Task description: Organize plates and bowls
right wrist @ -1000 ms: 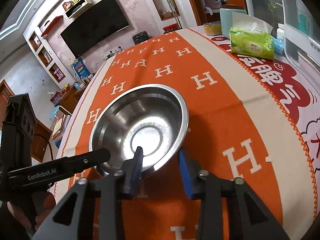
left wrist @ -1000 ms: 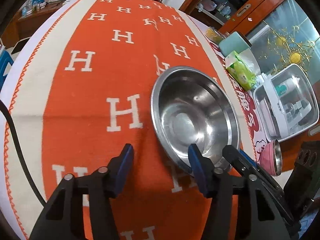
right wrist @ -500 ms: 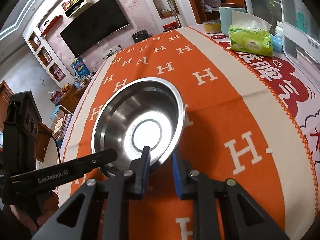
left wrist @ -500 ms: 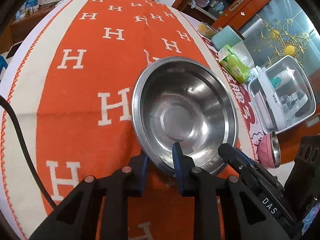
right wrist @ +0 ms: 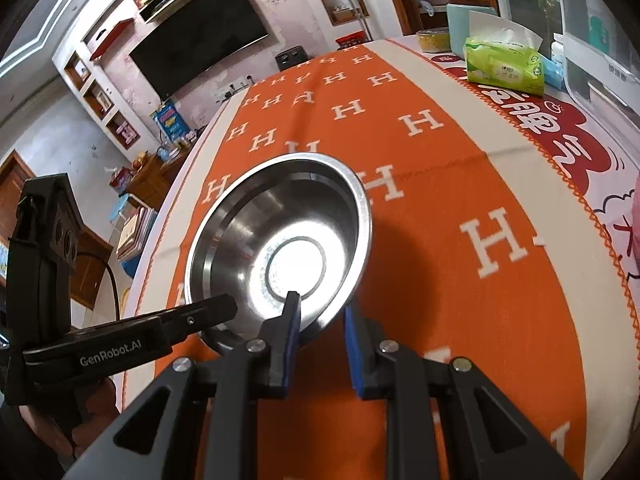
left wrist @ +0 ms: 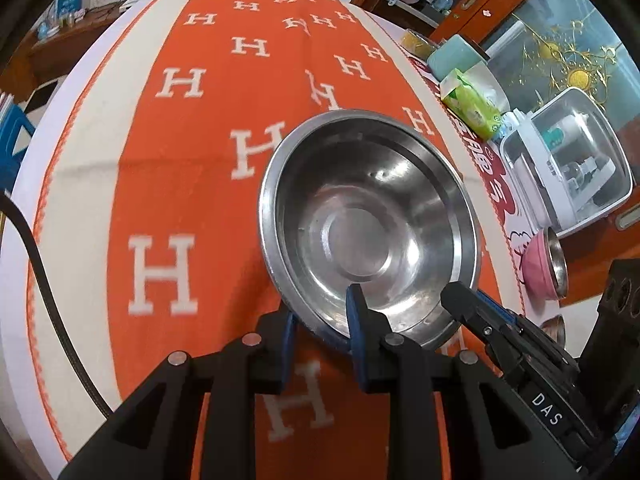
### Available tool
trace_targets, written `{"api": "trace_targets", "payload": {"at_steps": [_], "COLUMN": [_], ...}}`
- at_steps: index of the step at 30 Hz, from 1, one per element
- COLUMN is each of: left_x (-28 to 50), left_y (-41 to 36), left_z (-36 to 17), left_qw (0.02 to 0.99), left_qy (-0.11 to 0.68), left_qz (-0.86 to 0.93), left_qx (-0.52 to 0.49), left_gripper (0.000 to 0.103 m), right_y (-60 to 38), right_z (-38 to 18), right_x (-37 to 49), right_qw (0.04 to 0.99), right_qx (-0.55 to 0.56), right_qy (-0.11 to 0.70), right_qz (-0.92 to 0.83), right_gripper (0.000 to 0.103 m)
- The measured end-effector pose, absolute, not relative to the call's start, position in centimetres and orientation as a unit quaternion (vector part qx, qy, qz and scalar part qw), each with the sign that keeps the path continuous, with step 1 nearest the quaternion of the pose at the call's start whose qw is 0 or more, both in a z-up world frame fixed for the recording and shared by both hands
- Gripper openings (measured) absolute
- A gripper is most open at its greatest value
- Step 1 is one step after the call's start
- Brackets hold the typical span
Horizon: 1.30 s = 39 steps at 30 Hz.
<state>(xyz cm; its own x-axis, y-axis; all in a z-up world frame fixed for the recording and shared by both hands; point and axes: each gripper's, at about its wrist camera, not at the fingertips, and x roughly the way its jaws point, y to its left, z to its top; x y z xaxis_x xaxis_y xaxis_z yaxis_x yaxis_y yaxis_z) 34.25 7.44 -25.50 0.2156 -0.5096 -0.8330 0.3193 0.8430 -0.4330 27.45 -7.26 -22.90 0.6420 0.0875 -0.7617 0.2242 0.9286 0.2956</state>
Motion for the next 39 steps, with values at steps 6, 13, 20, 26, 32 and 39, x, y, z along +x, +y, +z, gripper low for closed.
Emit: {"api": "trace_targets", "payload": {"at_steps": [6, 13, 20, 26, 32, 39], "left_x": [31.1, 26.6, 20.5, 15.6, 11.1, 6.0], "left_y": [8.8, 10.7, 12.4, 14.2, 15.7, 17.4], "left_z": [-25.1, -24.2, -21.6, -19.7, -17.7, -17.4], "left_qw": [0.777, 0.779, 0.792, 0.802, 0.818, 0.818], "left_qy": [0.570, 0.572, 0.557, 0.544, 0.523, 0.522], "left_qz": [-0.257, -0.247, -0.240, -0.231, -0.220, -0.205], "left_qx": [-0.079, -0.076, -0.070, -0.087, -0.092, -0.124], "left_gripper": [0.023, 0.023, 0.024, 0.025, 0.025, 0.025], "right_y": [-6.1, -4.5, -2.8, -1.6, -0.4, 0.9], "right_z": [-22.8, -22.3, -20.6, -18.8, -17.1, -16.5], "right_x": [25.2, 21.7, 17.1, 12.9, 9.5, 5.8], "right_qw": [0.881, 0.875, 0.882, 0.890, 0.898, 0.899], "right_qx": [0.187, 0.188, 0.174, 0.157, 0.135, 0.106], "right_qy": [0.433, 0.447, 0.437, 0.428, 0.414, 0.415], "right_qz": [-0.026, -0.010, 0.009, 0.029, 0.056, 0.086], "right_gripper": [0.021, 0.021, 0.021, 0.021, 0.021, 0.021]}}
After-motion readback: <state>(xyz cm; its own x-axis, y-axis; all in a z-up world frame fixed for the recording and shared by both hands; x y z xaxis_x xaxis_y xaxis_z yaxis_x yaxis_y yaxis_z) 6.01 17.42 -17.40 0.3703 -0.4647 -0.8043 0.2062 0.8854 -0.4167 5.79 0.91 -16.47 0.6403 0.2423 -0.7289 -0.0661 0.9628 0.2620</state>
